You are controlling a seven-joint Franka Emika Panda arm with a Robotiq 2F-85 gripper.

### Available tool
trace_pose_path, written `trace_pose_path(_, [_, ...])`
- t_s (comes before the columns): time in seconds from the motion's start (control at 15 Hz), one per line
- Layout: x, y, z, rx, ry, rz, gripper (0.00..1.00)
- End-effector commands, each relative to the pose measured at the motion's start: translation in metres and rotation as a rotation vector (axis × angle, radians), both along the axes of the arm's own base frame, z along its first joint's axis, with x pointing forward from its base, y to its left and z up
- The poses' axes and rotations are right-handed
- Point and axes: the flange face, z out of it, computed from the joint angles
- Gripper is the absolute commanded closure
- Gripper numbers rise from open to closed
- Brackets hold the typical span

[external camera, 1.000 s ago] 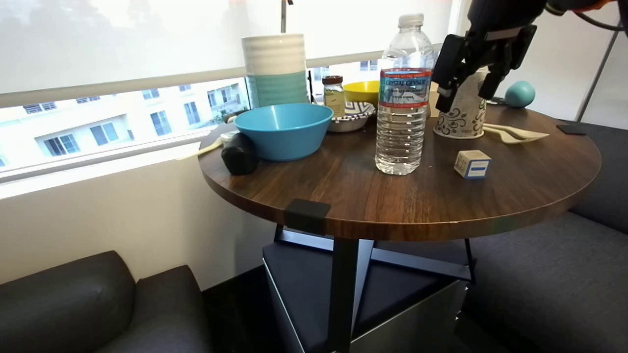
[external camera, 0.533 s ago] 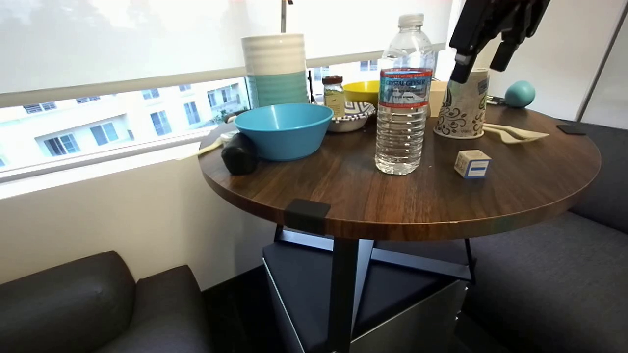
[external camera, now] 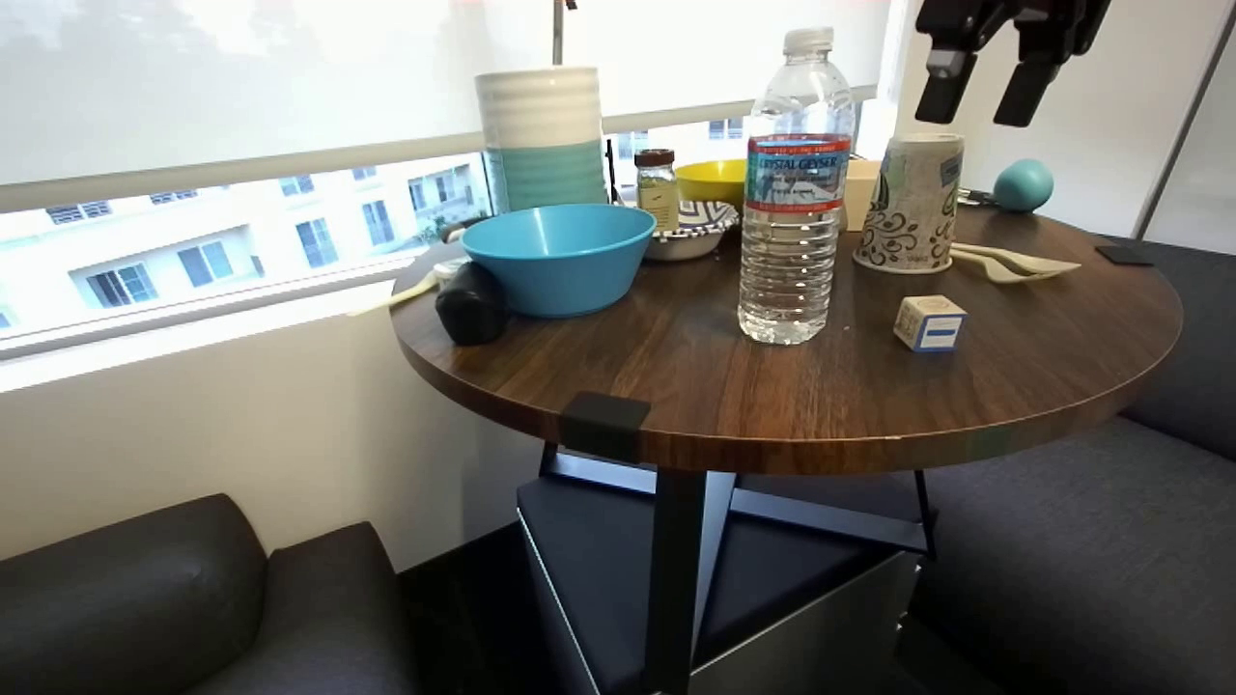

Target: Place the water bottle upside down.

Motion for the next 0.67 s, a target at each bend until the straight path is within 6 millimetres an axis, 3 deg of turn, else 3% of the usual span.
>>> trace_pose_path(0.0, [0.013,-0.008,-0.003,0.088,0.087,-0.150,0.00])
trace_pose_path(0.2, [0.021,-0.009,-0.009,0.130,0.099,-0.236,0.00])
trace_pose_path(0.4, [0.022,0.002,0.005,0.066,-0.050,-0.075,0.00])
trace_pose_path(0.6, [0.021,0.001,0.016,0.033,-0.120,0.033,0.00])
